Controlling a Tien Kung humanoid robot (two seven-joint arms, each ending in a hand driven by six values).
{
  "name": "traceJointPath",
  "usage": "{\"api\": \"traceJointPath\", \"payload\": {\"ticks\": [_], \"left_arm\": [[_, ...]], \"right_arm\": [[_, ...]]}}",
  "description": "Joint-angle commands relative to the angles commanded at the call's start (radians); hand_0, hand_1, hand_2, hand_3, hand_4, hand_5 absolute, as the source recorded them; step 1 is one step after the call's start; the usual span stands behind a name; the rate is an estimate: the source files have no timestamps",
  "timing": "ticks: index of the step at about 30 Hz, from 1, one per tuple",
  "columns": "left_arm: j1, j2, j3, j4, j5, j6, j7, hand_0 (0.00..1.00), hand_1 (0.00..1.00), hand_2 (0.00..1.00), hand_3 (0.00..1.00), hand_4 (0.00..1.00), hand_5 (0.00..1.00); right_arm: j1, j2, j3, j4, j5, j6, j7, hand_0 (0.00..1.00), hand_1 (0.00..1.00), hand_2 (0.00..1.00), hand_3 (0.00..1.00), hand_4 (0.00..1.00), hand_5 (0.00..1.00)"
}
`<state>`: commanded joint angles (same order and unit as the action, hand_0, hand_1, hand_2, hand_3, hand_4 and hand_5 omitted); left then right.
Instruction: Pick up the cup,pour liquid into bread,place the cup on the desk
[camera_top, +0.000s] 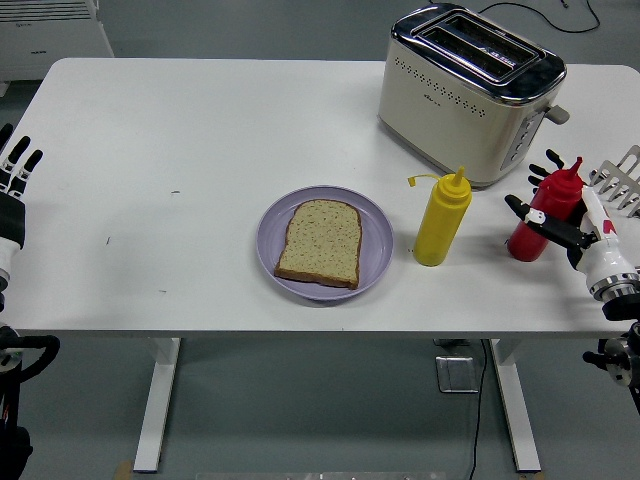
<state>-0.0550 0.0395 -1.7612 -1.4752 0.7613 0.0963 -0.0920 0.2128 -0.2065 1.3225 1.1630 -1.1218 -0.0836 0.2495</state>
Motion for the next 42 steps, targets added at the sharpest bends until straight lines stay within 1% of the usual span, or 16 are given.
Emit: {"api": "traceJointPath", "payload": {"ticks": [2, 3, 7, 8, 14, 15, 20, 21, 26, 27, 32, 33, 38, 39, 42], "left_arm": [[0.0, 0.0, -0.001, -0.001, 0.001, 0.0, 0.0, 0.72, 0.766, 0.814, 0.759, 0.676, 0.998], [0.0, 0.0, -0.002, -0.001, 0.002, 0.0, 0.0, 0.72, 0.766, 0.814, 0.757, 0.676, 0.998], [0.002, 0.0, -0.004, 0.0, 0.003, 0.001, -0.001, 0.72, 0.766, 0.814, 0.757, 0.676, 0.998], [0.002, 0.0, -0.004, 0.0, 0.003, 0.001, -0.001, 0.72, 0.767, 0.814, 0.755, 0.676, 0.998], [0.003, 0.0, -0.004, 0.003, 0.006, 0.001, -0.002, 0.72, 0.767, 0.814, 0.755, 0.676, 0.998], [0.003, -0.001, -0.005, 0.003, 0.006, 0.001, -0.002, 0.72, 0.766, 0.814, 0.754, 0.676, 0.998], [0.003, -0.001, -0.006, 0.004, 0.007, 0.001, -0.002, 0.72, 0.766, 0.814, 0.754, 0.676, 0.998], [0.003, 0.0, -0.006, 0.004, 0.008, 0.001, -0.002, 0.72, 0.766, 0.814, 0.752, 0.676, 0.998], [0.003, 0.0, -0.009, 0.004, 0.009, 0.002, -0.002, 0.72, 0.766, 0.814, 0.752, 0.676, 0.998], [0.003, 0.0, -0.009, 0.004, 0.009, 0.002, -0.002, 0.72, 0.766, 0.814, 0.751, 0.676, 0.998], [0.003, 0.0, -0.009, 0.004, 0.01, 0.002, -0.003, 0.72, 0.766, 0.814, 0.751, 0.676, 0.998], [0.003, 0.0, -0.009, 0.004, 0.01, 0.002, -0.003, 0.72, 0.766, 0.814, 0.747, 0.676, 0.998], [0.004, 0.0, -0.009, 0.005, 0.011, 0.003, -0.003, 0.72, 0.766, 0.814, 0.747, 0.676, 0.998], [0.004, 0.0, -0.009, 0.005, 0.011, 0.003, -0.003, 0.72, 0.766, 0.814, 0.744, 0.676, 0.998], [0.005, 0.0, -0.008, 0.005, 0.012, 0.003, -0.003, 0.72, 0.766, 0.814, 0.744, 0.676, 0.998]], "right_arm": [[0.004, 0.003, -0.008, -0.003, 0.014, -0.019, 0.003, 0.861, 0.796, 0.741, 0.872, 0.909, 0.205], [0.006, 0.004, -0.012, -0.004, 0.02, -0.026, 0.005, 0.737, 0.668, 0.586, 0.672, 0.88, 0.18], [0.011, 0.008, -0.025, -0.008, 0.049, -0.04, 0.008, 0.737, 0.668, 0.586, 0.672, 0.88, 0.18], [0.012, 0.009, -0.027, -0.009, 0.054, -0.039, 0.008, 0.623, 0.6, 0.504, 0.574, 0.855, 0.163], [0.016, 0.014, -0.043, -0.01, 0.087, -0.058, 0.017, 0.623, 0.6, 0.504, 0.574, 0.855, 0.163], [0.018, 0.015, -0.047, -0.011, 0.096, -0.066, 0.021, 0.472, 0.494, 0.459, 0.488, 0.773, 0.074], [0.022, 0.019, -0.057, -0.018, 0.117, -0.098, 0.035, 0.472, 0.494, 0.459, 0.488, 0.773, 0.074], [0.023, 0.019, -0.058, -0.019, 0.12, -0.105, 0.038, 0.397, 0.424, 0.442, 0.436, 0.64, 0.002], [0.025, 0.019, -0.057, -0.021, 0.132, -0.121, 0.043, 0.397, 0.424, 0.442, 0.436, 0.64, 0.002], [0.025, 0.019, -0.057, -0.021, 0.132, -0.121, 0.043, 0.375, 0.363, 0.419, 0.434, 0.613, 0.002], [0.025, 0.02, -0.061, -0.021, 0.143, -0.131, 0.037, 0.375, 0.363, 0.419, 0.434, 0.613, 0.002], [0.025, 0.02, -0.061, -0.021, 0.146, -0.132, 0.037, 0.312, 0.313, 0.393, 0.435, 0.607, 0.002], [0.025, 0.02, -0.059, -0.02, 0.173, -0.142, 0.037, 0.312, 0.313, 0.393, 0.435, 0.607, 0.002], [0.024, 0.02, -0.058, -0.02, 0.18, -0.143, 0.037, 0.269, 0.275, 0.378, 0.444, 0.587, 0.002], [0.023, 0.02, -0.056, -0.016, 0.201, -0.147, 0.036, 0.269, 0.275, 0.378, 0.444, 0.587, 0.002]]}}
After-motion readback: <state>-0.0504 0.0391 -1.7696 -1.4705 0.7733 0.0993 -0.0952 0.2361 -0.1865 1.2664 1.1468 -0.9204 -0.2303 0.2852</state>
